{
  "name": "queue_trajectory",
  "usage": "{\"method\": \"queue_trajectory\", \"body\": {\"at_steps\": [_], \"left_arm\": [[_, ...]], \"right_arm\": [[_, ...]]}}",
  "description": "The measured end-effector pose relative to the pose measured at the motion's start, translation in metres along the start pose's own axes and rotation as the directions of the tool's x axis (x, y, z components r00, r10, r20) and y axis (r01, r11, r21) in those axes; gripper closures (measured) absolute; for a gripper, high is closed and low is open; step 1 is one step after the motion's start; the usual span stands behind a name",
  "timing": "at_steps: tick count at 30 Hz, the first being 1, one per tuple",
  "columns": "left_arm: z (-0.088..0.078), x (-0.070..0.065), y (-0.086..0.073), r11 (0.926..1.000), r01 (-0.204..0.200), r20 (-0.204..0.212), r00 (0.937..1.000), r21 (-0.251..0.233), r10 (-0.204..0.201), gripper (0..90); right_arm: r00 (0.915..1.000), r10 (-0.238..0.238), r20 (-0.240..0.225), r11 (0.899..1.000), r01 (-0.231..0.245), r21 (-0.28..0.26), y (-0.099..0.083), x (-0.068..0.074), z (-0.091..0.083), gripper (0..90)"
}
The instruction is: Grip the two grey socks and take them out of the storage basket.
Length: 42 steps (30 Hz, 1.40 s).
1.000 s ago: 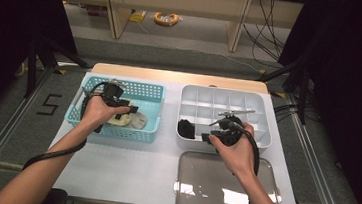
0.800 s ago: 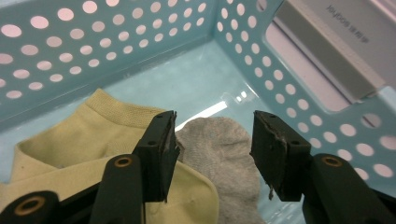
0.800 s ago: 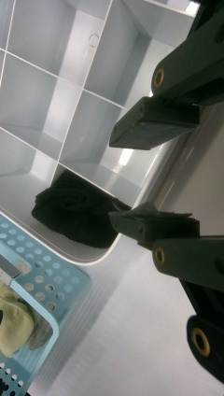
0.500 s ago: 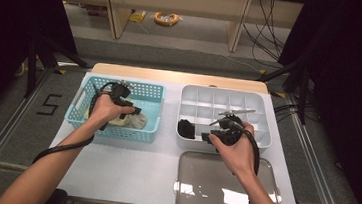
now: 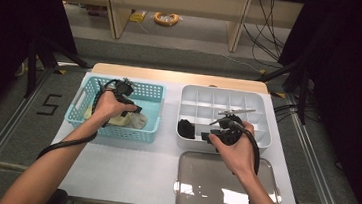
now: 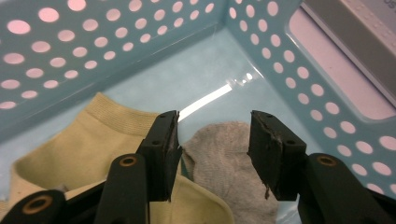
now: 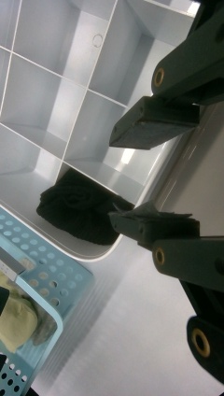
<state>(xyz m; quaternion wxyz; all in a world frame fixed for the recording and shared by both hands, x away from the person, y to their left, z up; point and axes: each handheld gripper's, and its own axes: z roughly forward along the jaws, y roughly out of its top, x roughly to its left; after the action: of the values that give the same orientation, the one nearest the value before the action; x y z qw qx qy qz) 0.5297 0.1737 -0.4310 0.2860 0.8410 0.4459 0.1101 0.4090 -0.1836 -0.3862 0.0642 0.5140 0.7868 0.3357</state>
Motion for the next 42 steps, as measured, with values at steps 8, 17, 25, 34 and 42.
{"method": "queue_trajectory", "body": {"at_steps": [8, 17, 25, 34, 42], "left_arm": [[0.007, 0.001, 0.006, 0.9985, -0.024, -0.012, 0.9996, 0.049, 0.025, 52.2], [0.019, 0.001, 0.01, 0.9936, -0.045, -0.033, 0.9983, 0.103, 0.049, 52.8], [0.026, 0.001, 0.011, 0.9877, -0.068, -0.017, 0.9973, 0.141, 0.071, 54.0], [0.035, 0.001, 0.01, 0.9777, -0.07, -0.006, 0.9973, 0.198, 0.073, 58.7], [0.035, -0.003, 0.01, 0.961, -0.136, 0.008, 0.9904, 0.241, 0.138, 78.7]], "right_arm": [[1.0, 0.006, -0.002, 1.0, -0.006, -0.005, -0.001, 0.0, 0.001, 57.8], [1.0, -0.007, -0.002, 1.0, 0.007, -0.003, -0.001, -0.002, 0.001, 57.5], [1.0, 0.008, -0.006, 1.0, -0.008, -0.013, -0.002, -0.001, 0.004, 57.3], [1.0, 0.005, 0.0, 1.0, -0.005, -0.006, -0.002, -0.002, 0.005, 57.2], [1.0, -0.003, 0.007, 1.0, 0.003, -0.012, -0.002, -0.004, 0.006, 57.2]]}}
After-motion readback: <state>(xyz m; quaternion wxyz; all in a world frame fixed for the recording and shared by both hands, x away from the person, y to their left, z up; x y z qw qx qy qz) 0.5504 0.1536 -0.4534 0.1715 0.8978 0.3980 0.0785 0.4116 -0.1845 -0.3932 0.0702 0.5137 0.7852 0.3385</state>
